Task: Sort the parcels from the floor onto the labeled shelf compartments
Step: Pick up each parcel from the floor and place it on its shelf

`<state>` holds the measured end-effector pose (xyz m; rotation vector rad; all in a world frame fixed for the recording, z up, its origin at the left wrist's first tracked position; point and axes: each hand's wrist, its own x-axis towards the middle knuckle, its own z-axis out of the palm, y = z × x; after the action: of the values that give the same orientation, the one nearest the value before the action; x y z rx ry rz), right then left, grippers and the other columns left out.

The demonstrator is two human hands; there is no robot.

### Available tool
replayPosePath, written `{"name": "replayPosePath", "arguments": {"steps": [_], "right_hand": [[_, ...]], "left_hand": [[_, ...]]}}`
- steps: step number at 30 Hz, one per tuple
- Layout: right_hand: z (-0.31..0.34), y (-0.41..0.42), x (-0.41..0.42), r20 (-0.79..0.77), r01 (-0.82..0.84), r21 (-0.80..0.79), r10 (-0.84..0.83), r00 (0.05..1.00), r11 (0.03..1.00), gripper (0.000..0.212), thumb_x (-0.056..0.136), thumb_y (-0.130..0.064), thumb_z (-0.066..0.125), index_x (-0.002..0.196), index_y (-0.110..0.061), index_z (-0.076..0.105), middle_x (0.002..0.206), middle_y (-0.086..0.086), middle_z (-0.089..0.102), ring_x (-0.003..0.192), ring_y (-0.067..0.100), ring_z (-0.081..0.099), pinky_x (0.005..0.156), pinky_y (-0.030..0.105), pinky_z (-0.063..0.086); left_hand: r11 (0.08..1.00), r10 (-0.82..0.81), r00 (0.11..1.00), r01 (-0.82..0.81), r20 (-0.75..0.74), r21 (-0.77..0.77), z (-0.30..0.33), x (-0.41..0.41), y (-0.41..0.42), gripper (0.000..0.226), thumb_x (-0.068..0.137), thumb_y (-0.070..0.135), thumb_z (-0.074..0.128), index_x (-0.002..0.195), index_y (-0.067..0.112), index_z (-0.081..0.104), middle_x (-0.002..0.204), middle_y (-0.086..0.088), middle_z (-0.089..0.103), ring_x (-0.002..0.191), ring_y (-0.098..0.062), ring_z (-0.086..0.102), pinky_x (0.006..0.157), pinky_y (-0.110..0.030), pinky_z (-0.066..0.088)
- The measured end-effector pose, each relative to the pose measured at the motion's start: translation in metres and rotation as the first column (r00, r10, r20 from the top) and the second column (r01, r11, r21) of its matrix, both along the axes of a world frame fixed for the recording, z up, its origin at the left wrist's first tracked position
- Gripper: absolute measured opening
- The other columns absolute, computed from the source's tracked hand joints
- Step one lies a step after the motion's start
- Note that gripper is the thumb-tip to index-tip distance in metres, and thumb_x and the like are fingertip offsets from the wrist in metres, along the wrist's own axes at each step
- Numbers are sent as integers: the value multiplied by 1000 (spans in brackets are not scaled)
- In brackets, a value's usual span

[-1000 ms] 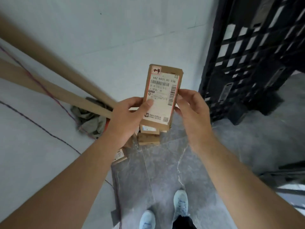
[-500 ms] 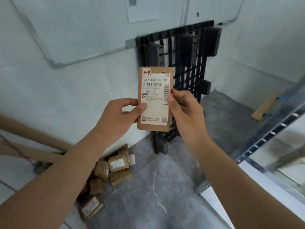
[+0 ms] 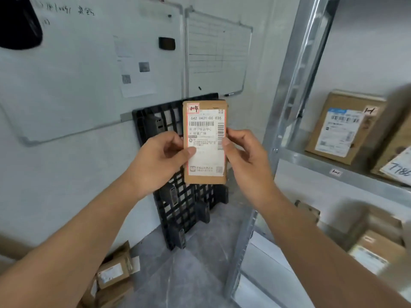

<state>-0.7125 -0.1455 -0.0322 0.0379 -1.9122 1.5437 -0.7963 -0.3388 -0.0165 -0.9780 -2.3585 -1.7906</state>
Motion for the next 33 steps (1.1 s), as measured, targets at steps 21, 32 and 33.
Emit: {"name": "replayPosePath", "arguments": {"steps": [21,32,33], "right_hand": [[89,76,157,-100,474,181,-463,881,862,4,106,-24,59,102,-24,58,120,-5,75,112,9,71,94,41,61],[92,72,265,-93,737,155,-733,673,657,17,108,-24,53,92,-24,49,123,-6,74,113,16,70,95,47,60],[91,71,277,-89,759,156,-757,648,632,18,109,-25,52,92,-23,47,125,-7,73,115,16,70,95,47,60]], "left_hand": [[869,-471,870,487,-147,91,90,79,127,49,97,15,70,144,22,57,113,9,78,109,-6,72,100,-33,58],[613,-765,614,787,-193,72,95,144,194,38,102,6,61,131,31,66,120,14,76,114,-6,71,100,-33,58],[589,-784,591,805,-192,72,96,154,200,39,102,6,61,131,33,66,120,14,76,115,-7,70,102,-37,57]]}}
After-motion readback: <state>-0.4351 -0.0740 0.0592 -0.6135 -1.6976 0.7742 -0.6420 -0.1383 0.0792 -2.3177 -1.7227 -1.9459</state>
